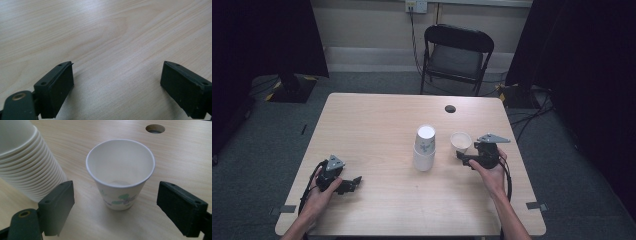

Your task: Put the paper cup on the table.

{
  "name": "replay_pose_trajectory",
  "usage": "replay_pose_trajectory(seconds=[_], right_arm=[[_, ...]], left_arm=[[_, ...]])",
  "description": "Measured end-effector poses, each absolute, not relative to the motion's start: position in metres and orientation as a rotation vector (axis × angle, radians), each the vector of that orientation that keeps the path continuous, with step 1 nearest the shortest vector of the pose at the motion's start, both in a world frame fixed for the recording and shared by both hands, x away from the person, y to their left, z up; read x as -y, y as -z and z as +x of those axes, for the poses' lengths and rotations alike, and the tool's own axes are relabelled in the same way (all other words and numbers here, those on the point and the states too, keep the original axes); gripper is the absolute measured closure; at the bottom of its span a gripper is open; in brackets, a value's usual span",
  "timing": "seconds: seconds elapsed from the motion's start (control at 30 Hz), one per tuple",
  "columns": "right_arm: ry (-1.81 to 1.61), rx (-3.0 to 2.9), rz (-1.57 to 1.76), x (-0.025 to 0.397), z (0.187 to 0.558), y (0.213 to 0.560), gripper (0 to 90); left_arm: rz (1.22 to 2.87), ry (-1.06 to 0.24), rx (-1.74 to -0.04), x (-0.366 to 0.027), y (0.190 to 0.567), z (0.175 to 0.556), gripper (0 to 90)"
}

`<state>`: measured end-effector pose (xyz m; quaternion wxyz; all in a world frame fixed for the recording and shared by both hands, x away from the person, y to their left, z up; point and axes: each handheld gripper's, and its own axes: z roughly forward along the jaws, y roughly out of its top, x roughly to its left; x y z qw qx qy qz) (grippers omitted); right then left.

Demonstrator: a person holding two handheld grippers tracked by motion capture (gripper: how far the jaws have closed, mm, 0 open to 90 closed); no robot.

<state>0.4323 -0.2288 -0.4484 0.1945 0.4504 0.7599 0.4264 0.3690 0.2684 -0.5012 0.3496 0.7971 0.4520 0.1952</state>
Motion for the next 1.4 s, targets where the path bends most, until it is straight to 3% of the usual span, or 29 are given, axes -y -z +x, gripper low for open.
replay_pose_trajectory(seconds=[0.37,0.67,1.03,1.13,1.4], right_arm=[[-1.206,-2.125,1.266,0.239,0.391,0.444,14.4],[-1.122,-2.222,1.268,0.243,0.358,0.467,15.0],[-0.944,-2.27,1.304,0.237,0.352,0.494,13.5],[-0.954,-2.258,1.257,0.234,0.351,0.498,8.9],[-0.961,-2.247,1.25,0.234,0.35,0.5,9.0]], left_arm=[[2.063,-0.508,-1.187,-0.269,0.501,0.369,8.2],[2.066,-0.508,-1.185,-0.269,0.501,0.369,8.2],[2.077,-0.501,-1.165,-0.267,0.501,0.369,7.4],[2.08,-0.501,-1.162,-0.267,0.501,0.369,7.1],[2.079,-0.499,-1.162,-0.267,0.502,0.369,7.1]])
